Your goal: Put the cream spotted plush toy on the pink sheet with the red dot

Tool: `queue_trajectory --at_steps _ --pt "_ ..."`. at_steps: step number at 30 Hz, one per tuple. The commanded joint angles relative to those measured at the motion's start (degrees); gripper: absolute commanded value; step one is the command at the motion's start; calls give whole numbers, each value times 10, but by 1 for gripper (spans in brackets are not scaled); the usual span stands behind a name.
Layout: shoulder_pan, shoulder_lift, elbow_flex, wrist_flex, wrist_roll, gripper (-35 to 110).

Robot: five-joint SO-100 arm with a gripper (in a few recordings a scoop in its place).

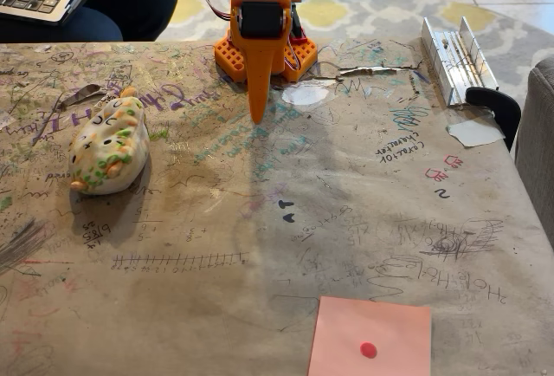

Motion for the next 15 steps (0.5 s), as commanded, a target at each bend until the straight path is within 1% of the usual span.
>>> queue_trajectory --at_steps 1,7,9,10,11,13,14,15 --pt "-4 4 3 -20 -94 0" --pt "36 4 3 -24 -64 0" --pt "-5 4 4 -9 -129 2" --pt "-12 4 4 -4 -141 2" --pt "-8 4 4 -4 -138 2" --pt "12 4 3 -8 -120 9" --pt "22 4 3 -9 -121 10" --pt "22 4 4 -11 -135 7"
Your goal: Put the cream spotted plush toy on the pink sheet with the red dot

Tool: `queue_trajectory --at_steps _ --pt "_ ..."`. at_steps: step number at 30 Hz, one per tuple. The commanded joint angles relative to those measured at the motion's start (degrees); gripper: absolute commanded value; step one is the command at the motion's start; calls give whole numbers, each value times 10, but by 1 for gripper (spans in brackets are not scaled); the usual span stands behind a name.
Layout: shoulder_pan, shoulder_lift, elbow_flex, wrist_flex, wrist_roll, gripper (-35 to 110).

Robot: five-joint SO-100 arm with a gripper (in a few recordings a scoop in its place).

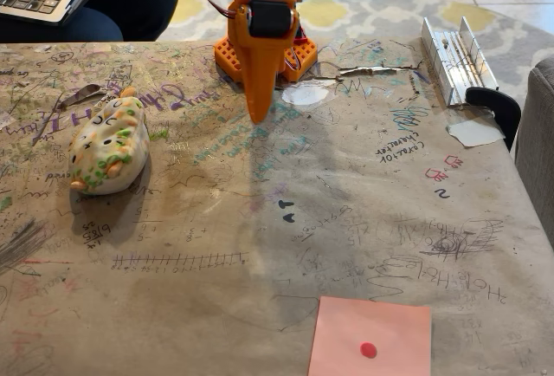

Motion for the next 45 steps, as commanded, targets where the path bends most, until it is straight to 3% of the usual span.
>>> queue_trajectory --at_steps 1,6,9,12,17,22,27,37,45 --pt "6 4 4 0 -29 2" --pt "11 4 11 11 -123 0" --pt "66 4 -15 -10 -116 1" --pt "120 -28 -121 1 -87 17" --pt "154 -280 -343 57 -180 32" --pt "283 -617 -526 173 -373 36" --pt "382 -685 -574 200 -612 38" --pt "507 -720 -539 48 -974 39" --pt "530 -842 -472 -175 -1122 39"
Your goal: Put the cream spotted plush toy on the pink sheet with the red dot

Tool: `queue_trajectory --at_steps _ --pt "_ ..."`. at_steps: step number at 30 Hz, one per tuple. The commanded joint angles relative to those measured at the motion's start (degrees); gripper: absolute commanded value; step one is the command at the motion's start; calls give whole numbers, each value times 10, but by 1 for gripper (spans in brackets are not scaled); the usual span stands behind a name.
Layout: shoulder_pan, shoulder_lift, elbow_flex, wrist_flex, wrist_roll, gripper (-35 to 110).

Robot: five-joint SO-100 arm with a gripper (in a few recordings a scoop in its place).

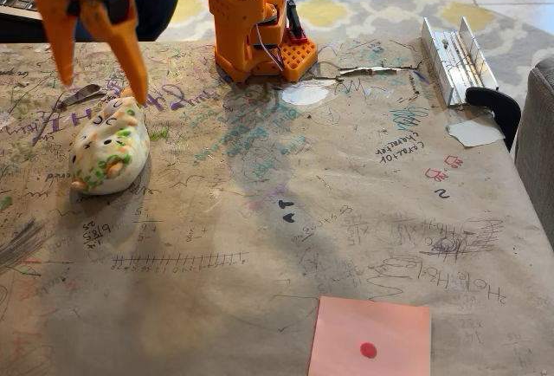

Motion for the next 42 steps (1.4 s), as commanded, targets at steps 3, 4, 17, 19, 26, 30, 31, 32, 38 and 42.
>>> queue_trajectory --at_steps 3,4,17,19,26,30,31,32,38,42 --pt "2 -54 -4 -68 -39 39" --pt "1 -62 -7 -68 -43 39" --pt "-59 -173 -37 -128 -32 38" --pt "-75 -198 -64 -120 -11 38" --pt "-122 -292 -244 63 120 0" --pt "-139 -334 -352 200 215 0" --pt "-138 -335 -374 251 218 0" --pt "-135 -323 -387 300 207 0" --pt "-192 -44 -222 368 282 0" --pt "-316 237 -83 300 540 0"
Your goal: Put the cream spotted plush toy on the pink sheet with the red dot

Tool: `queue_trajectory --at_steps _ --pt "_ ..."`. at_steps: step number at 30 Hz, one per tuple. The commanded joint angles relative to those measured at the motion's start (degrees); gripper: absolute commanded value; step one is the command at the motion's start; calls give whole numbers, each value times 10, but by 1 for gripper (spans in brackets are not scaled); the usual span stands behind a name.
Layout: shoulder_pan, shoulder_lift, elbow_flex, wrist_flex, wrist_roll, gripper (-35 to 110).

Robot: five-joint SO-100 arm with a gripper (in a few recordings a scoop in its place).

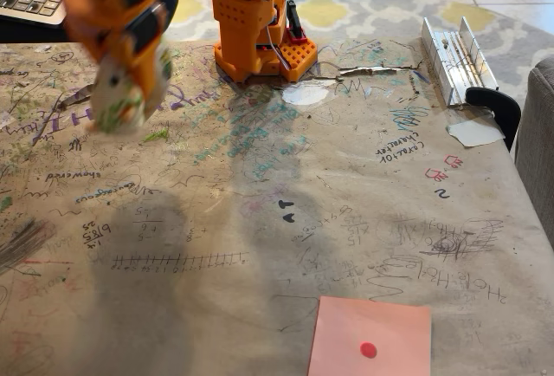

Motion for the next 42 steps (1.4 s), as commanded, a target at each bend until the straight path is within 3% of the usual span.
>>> queue_trajectory --at_steps 1,7,12,17,25,30,33,35,36,37,38,39,42 --pt "-106 307 96 -23 213 0" --pt "-260 484 45 57 549 0" --pt "-297 624 -16 67 705 0" --pt "-344 706 -139 92 769 0" --pt "-433 742 -317 91 791 0" --pt "-461 729 -247 17 773 0" --pt "-432 624 -160 -117 769 0" --pt "-413 405 -181 -222 773 0" --pt "-412 205 -299 -192 763 3" --pt "-408 -24 -506 -87 748 24" --pt "-404 -265 -826 89 729 37" --pt "-388 -381 -976 149 726 39" --pt "-351 -229 -584 6 681 43"
